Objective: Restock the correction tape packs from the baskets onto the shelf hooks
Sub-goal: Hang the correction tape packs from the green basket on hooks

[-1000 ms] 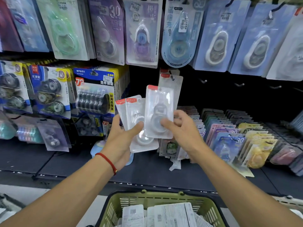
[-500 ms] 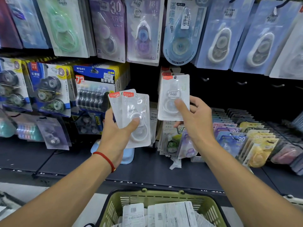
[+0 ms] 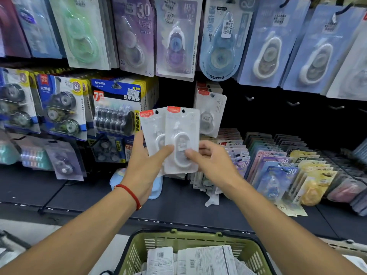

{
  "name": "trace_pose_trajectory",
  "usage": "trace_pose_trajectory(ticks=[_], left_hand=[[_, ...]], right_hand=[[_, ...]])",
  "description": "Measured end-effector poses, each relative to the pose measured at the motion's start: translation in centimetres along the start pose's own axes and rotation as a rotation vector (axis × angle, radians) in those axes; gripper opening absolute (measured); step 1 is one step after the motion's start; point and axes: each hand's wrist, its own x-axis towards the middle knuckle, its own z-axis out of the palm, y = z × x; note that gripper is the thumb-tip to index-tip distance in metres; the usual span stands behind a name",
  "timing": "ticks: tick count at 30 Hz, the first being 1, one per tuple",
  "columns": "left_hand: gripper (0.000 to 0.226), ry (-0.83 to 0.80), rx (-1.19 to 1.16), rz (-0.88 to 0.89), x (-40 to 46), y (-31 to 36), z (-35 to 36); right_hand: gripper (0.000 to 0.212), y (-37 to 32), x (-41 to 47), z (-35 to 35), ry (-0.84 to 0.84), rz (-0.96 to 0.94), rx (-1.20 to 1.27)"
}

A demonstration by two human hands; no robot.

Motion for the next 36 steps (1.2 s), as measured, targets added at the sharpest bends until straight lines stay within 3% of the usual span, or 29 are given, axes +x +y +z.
trace_pose_trajectory(ticks=[5,22,24,27,28,32,36], left_hand=[[0.067,0.036,0.145,0.022,0.3,-0.5,-1.0],[0.058,0.090,0.156,-0.005,0.2,-0.1,-1.1],[0.057,0.089,0.138,-0.015,0.1,0.2,-1.0],[0.052,0.054,0.091,-0.038,-0.1,0.5,-0.6],[0.051,0.039,0.080,-0.042,-0.1,0.6,-0.4],[0.050,-0.057,0.062,-0.038,-0.5,0.5,0.8],[0.053,-0.133,0.072,-0.003,-0.4,0.2,1.4]], right_hand=[[0.016,0.2,0.7,-1.6,0.301,-0.051,0.055],[0.031,-1.6,2.0,-3.2,0.418,-0.100,0.243],[0.032,-1.4,2.0,-3.6,0.385,-0.071,0.091],[0.065,-0.5,1.5,-3.9,0.333,0.139,-0.337],[0.065,-0.3,1.3,-3.8,0.274,0.179,-0.383],[0.030,-0.3,-0.1,-1.9,-0.146,0.104,-0.154],[0.018,0.0,-0.2,-0.8,-0.084,0.052,0.019]])
